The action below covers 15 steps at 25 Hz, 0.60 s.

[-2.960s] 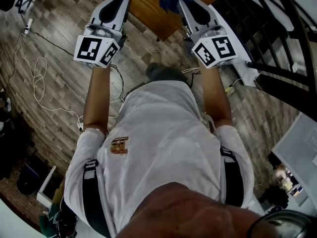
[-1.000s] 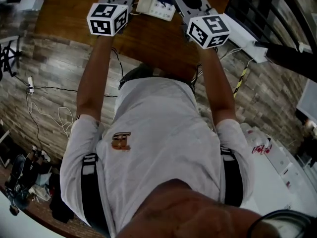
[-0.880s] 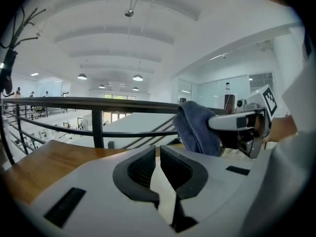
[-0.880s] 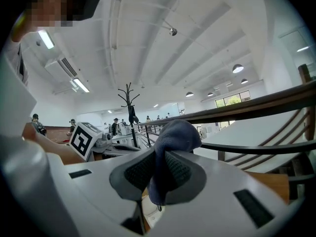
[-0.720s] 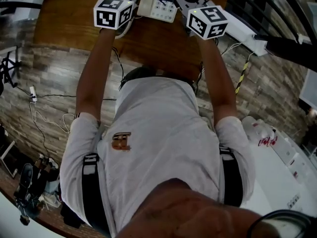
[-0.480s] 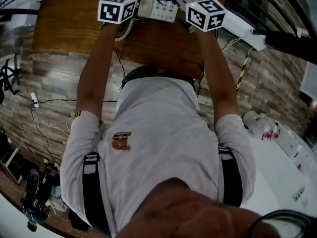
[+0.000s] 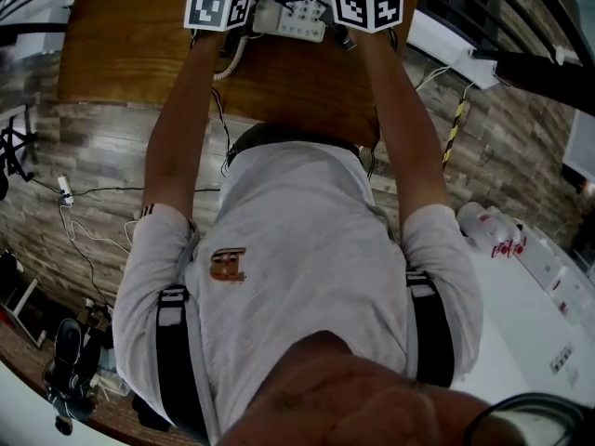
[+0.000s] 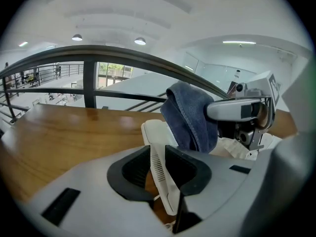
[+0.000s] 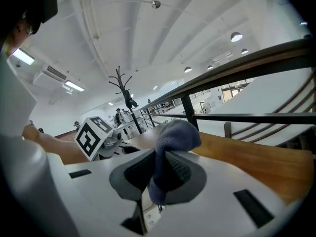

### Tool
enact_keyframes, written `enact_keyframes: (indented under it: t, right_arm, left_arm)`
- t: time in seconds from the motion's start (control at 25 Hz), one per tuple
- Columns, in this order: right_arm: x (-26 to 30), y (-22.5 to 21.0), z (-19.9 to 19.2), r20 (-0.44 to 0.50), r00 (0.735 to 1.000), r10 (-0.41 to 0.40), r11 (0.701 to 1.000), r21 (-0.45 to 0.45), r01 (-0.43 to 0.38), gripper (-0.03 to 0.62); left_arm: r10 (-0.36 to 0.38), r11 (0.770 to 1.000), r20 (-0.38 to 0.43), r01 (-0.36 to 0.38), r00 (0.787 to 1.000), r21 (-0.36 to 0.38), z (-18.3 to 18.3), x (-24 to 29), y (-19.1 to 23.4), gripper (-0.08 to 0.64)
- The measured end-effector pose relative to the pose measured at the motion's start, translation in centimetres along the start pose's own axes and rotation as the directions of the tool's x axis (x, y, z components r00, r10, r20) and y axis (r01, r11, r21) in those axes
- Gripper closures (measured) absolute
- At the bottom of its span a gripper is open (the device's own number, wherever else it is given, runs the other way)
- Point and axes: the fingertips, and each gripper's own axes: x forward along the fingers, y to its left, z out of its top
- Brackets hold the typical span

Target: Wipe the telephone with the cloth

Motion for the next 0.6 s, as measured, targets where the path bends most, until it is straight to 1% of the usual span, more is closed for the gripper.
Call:
enact_keyframes:
  t: [0.24, 0.4, 0.48, 0.6]
  right_arm:
    - [1.7, -1.7, -0.8, -0.066, 0.998, 0.004, 1.0, 0.025, -0.002, 0.532]
    - [2.3, -2.5, -1.1, -0.081, 0.997, 0.005, 0.999, 0.049, -0.001, 0.532]
    - [2.7, -3.2, -1.5, -0.093, 0.996, -0.008, 0.998, 0.059, 0.014, 0.532]
    - [3.1, -4.5, -2.3, -0.125, 0.99, -0.058, 0.996, 0.061, 0.066, 0.532]
  left_arm:
    - [-0.009, 1.0, -0.027, 0.008, 1.0, -0.031, 0.0, 0.6, 0.5, 0.472]
    - [-0.007, 0.999, -0.045, 0.005, 0.999, -0.034, -0.3, 1.0, 0.5, 0.472]
    - [-0.011, 0.999, -0.047, 0.009, 0.999, -0.038, -0.3, 1.3, 0.5, 0.472]
    - [-0.022, 0.999, -0.055, 0.02, 0.998, -0.038, -0.3, 1.5, 0.4, 0.472]
